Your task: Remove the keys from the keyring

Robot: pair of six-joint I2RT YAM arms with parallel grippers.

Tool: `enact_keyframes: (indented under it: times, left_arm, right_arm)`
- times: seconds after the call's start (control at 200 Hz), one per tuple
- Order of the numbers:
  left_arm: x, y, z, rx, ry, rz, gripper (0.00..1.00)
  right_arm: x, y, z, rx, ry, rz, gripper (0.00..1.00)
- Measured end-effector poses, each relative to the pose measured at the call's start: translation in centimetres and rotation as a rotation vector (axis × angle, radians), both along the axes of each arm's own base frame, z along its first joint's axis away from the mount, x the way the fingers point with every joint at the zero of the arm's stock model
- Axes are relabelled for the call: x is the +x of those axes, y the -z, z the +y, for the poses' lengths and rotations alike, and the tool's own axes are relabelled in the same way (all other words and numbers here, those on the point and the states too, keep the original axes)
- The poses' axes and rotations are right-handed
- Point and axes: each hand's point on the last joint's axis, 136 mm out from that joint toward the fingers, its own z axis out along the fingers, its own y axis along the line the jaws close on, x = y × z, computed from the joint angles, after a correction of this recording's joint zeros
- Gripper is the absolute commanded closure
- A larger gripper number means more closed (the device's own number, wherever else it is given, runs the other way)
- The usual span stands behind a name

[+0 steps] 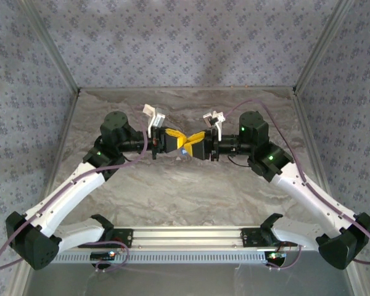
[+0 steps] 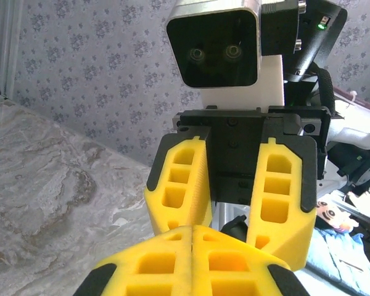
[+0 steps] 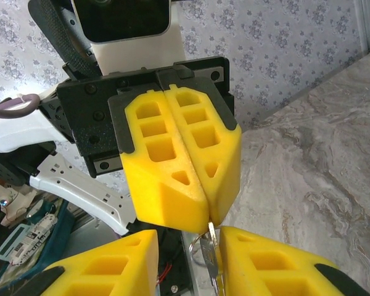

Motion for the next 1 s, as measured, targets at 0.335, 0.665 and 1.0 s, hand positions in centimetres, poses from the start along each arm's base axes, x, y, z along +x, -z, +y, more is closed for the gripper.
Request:
enact_keyframes:
  times: [0.335, 0.665, 1.0]
  left_arm:
    - [0.2, -0.2, 0.3, -0.014, -0.019, -0.006, 1.0]
    - [0.4, -0.3, 0.4, -0.024, -0.03, -0.004, 1.0]
    - [0.7, -0.1, 0.4, -0.023, -0.045, -0.002, 1.0]
  right_arm:
    - [0.0, 0.5, 0.0, -0.003, 0.001, 0.018, 0.69]
    - [0.1, 0.6, 0.2, -0.004, 0.002, 0.021, 0.74]
    - [0.3, 1.2, 0.5, -0.018, 0.0, 0.041, 0.95]
